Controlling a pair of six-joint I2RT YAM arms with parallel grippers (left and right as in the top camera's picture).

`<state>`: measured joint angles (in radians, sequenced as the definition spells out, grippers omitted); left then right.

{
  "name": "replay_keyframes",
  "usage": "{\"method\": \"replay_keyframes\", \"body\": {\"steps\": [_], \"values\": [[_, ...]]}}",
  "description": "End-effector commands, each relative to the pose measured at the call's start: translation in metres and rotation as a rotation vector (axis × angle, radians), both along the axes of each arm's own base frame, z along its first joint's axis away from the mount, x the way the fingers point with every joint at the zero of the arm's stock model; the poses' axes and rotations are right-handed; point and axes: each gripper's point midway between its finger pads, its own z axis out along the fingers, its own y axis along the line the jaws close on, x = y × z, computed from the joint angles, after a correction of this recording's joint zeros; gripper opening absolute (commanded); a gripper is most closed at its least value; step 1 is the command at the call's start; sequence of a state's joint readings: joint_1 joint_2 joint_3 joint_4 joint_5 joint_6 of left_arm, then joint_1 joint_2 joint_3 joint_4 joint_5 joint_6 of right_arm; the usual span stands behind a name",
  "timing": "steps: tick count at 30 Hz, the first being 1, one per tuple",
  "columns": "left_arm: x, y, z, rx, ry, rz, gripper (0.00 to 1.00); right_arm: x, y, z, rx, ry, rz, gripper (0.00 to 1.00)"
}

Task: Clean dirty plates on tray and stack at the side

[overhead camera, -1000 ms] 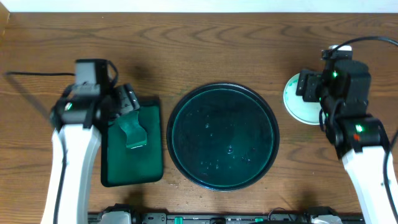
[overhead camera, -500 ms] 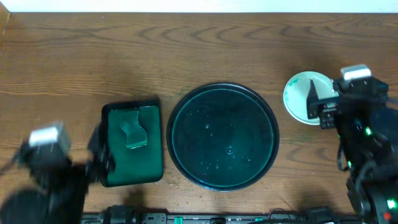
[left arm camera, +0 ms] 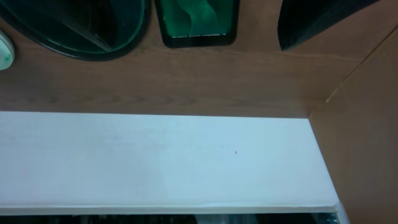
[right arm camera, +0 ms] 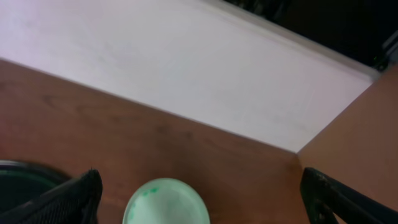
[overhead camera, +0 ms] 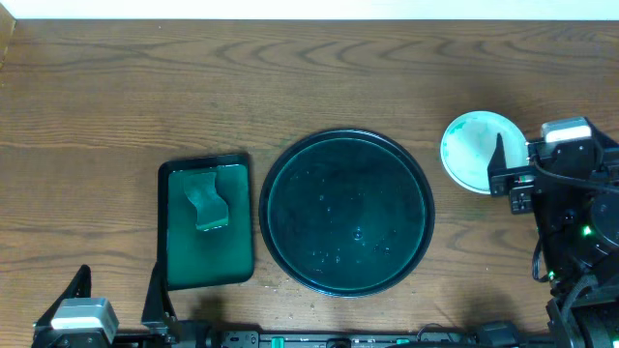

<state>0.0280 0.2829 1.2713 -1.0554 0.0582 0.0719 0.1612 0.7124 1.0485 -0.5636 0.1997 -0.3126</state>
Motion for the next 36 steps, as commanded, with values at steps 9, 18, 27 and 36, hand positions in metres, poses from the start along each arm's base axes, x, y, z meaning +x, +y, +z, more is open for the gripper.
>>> {"method": "replay_keyframes", "body": {"steps": [9,18,27,36], "values": [[0.001,-0.003,-0.002,0.018,0.014,-0.021,0.82,-0.017,0.003,-0.041,-0.043,0.193,0.033,0.99],[-0.002,-0.003,-0.015,0.016,0.065,-0.021,0.83,-0.047,-0.001,-0.092,-0.078,0.436,0.039,0.99],[-0.002,-0.003,-0.016,0.016,0.07,-0.021,0.82,-0.051,-0.002,-0.096,-0.081,0.458,0.04,0.99],[-0.002,-0.003,-0.016,0.016,0.07,-0.022,0.82,-0.052,-0.002,-0.098,-0.083,0.468,0.04,0.99]]}}
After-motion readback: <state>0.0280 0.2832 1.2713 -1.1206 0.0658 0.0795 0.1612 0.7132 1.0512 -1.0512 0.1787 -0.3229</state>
